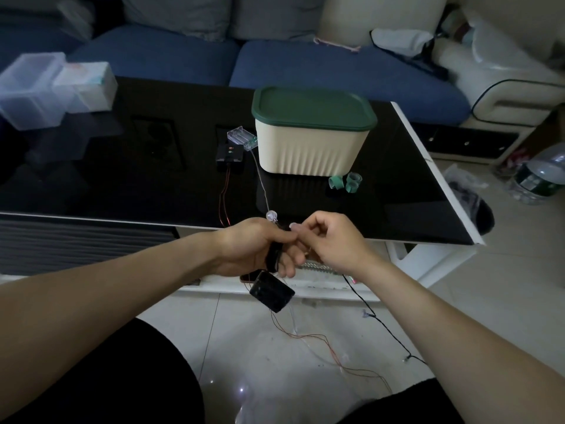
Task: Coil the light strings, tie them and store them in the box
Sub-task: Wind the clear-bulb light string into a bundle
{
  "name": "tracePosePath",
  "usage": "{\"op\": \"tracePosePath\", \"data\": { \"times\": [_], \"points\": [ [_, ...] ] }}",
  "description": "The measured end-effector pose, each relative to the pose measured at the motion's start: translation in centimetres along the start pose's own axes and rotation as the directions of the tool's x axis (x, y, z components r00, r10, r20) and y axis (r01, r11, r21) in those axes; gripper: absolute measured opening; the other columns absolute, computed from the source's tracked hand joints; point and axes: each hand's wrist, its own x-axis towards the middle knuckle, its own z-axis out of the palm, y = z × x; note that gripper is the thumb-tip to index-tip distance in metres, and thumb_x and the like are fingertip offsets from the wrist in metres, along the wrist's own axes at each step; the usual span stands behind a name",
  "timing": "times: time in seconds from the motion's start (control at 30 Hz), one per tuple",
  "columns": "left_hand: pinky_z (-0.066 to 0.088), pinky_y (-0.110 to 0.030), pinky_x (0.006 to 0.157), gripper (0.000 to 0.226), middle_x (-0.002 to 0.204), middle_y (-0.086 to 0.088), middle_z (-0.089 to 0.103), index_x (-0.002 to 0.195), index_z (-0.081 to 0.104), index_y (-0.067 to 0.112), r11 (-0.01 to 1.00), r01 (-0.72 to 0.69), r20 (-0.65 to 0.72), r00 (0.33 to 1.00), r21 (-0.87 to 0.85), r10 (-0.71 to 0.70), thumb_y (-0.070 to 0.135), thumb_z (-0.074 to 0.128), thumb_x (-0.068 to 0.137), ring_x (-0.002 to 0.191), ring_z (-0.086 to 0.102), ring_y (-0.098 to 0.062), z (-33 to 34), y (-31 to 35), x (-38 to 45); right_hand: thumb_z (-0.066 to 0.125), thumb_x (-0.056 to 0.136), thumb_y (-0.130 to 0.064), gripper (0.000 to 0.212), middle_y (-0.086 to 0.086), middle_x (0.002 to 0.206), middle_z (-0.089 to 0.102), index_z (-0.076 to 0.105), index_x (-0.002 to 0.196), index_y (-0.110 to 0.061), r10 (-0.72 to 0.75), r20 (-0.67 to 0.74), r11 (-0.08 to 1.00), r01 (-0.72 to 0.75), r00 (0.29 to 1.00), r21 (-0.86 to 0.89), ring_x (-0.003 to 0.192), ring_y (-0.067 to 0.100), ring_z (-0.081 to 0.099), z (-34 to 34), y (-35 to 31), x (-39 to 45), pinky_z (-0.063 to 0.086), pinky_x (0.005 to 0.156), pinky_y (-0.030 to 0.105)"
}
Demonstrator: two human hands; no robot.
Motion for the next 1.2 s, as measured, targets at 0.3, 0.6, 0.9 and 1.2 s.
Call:
{"op": "tracePosePath", "data": {
  "times": [0.3,0.6,0.9,1.2],
  "points": [
    [0.042,-0.024,0.05,0.043,0.052,-0.004,0.042,0.085,0.066,-0.002,0.998,-0.013,-0.147,0.989,-0.056,0.005,0.027,0.041,0.103,0.047,0.041,-0.018,0.4,0.3,0.0,0.047,0.102,-0.05,0.047,0.011,0.088,0.072,0.072,0.104,-0.011,0.17,0.361,0.956,-0.243,0.917,0.166,0.068,0.017,0.063,-0.5,-0.1,-0.4,0.047,0.055,0.026],
    [0.04,-0.034,0.067,0.024,0.047,-0.001,0.04,0.064,0.047,0.014,0.957,-0.102,-0.173,0.983,-0.272,0.056,0.031,0.056,0.08,0.044,0.052,-0.021,0.3,1.2,-0.4,0.073,0.09,-0.012,0.015,0.011,0.086,0.072,0.068,0.1,-0.001,0.067,0.322,0.942,-0.167,0.944,0.292,0.068,0.015,0.063,0.4,0.1,-0.1,0.041,0.059,0.026],
    [0.062,-0.03,0.072,0.024,0.067,-0.008,0.064,0.085,0.055,0.006,0.866,-0.192,-0.147,0.979,-0.462,0.139,0.02,0.043,0.1,0.069,0.072,-0.025,0.2,1.2,-0.4,0.069,0.091,0.0,0.02,-0.006,0.067,0.067,0.063,0.081,-0.018,0.106,0.265,0.95,-0.177,0.958,0.259,0.058,0.009,0.063,0.8,-1.1,0.3,0.039,0.054,0.023],
    [0.03,-0.021,0.039,0.027,0.051,0.004,0.033,0.083,0.046,0.012,0.97,-0.127,-0.195,0.977,-0.208,0.086,0.022,0.034,0.105,0.035,0.028,-0.009,0.0,0.7,0.1,0.074,0.09,-0.031,0.038,-0.003,0.052,0.043,0.055,0.066,-0.01,0.089,0.157,0.993,-0.099,0.984,0.057,0.044,0.004,0.035,0.6,0.2,0.3,0.031,0.046,0.016]
  ]
}}
